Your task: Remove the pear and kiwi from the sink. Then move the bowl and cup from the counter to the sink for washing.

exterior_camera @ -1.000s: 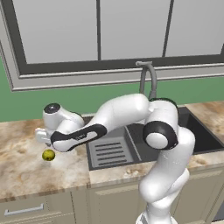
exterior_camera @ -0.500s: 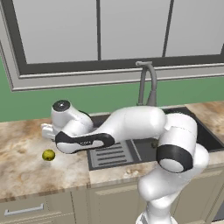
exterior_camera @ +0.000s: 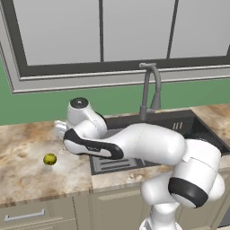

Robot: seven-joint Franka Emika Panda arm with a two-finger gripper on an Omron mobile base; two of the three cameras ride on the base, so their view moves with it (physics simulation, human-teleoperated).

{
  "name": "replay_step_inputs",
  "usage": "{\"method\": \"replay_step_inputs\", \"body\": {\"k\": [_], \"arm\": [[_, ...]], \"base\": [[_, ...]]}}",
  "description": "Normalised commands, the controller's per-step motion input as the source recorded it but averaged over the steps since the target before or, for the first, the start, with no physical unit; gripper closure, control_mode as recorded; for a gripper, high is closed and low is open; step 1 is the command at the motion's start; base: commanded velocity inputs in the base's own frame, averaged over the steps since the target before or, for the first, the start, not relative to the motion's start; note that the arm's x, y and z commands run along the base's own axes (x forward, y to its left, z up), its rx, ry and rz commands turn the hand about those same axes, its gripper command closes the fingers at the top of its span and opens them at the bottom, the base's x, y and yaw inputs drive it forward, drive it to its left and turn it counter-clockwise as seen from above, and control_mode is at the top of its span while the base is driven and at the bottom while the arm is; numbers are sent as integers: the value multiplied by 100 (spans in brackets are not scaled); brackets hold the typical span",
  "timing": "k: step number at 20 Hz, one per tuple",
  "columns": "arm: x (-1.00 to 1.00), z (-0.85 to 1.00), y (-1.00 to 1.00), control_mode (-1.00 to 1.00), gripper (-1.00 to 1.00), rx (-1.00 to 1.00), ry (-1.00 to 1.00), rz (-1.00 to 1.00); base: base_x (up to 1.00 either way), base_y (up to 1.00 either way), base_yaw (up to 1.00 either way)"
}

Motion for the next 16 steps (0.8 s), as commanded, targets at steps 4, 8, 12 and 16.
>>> {"method": "replay_step_inputs", "body": {"k": [4, 8, 12, 16], "arm": [[0, 16, -41, -100, -100, 3, 3, -1], [0, 15, -39, -100, -100, 1, 0, -1], [0, 14, -41, -100, -100, 0, 0, 0], [-3, 13, -43, -100, -100, 0, 0, 0]], "base": [[0, 0, 0], [0, 0, 0], [0, 0, 0], [0, 0, 0]]}}
